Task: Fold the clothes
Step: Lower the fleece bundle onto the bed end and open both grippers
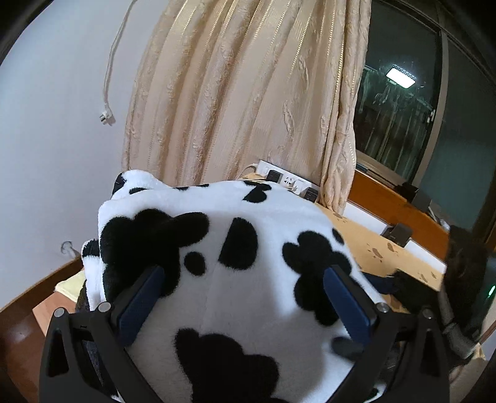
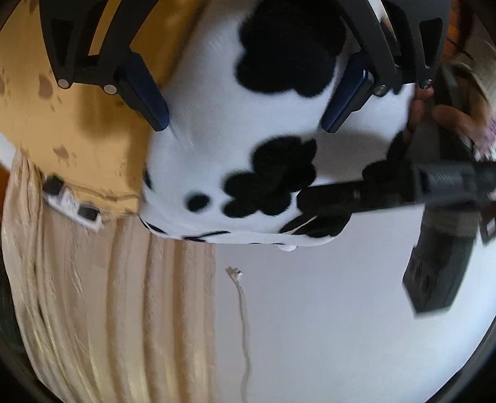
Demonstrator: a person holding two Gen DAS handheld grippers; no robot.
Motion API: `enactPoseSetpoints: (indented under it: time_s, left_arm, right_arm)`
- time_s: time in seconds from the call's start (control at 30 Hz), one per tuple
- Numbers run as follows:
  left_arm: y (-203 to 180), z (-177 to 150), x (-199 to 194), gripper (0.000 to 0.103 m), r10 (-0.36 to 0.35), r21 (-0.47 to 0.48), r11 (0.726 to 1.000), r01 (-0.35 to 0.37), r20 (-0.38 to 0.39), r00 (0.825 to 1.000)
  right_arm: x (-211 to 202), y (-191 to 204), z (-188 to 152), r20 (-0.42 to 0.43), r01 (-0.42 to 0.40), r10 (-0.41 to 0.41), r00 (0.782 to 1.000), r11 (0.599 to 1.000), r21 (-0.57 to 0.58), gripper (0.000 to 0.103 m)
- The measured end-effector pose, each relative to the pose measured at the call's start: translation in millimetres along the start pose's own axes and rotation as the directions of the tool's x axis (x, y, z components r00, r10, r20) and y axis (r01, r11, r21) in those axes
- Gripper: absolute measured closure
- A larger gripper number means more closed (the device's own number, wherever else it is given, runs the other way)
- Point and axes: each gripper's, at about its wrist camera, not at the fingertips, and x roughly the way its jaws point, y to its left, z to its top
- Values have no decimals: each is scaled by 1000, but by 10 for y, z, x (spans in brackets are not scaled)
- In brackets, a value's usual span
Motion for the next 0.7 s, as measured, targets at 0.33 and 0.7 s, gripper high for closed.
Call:
enactPoseSetpoints:
  time_s: [0.33,0.7]
  left_arm:
    - [-654,95,-201,0,24,-120,992,-26,-15,1000]
    - [-2490,-410,-16,0,-42,187,982,37,24,999]
  right_arm:
    - [-1155,-788,-370,54,166,-180,982,966,196,1]
    - [-1997,-1543,-1166,-70,371,-372,926,852,370,1]
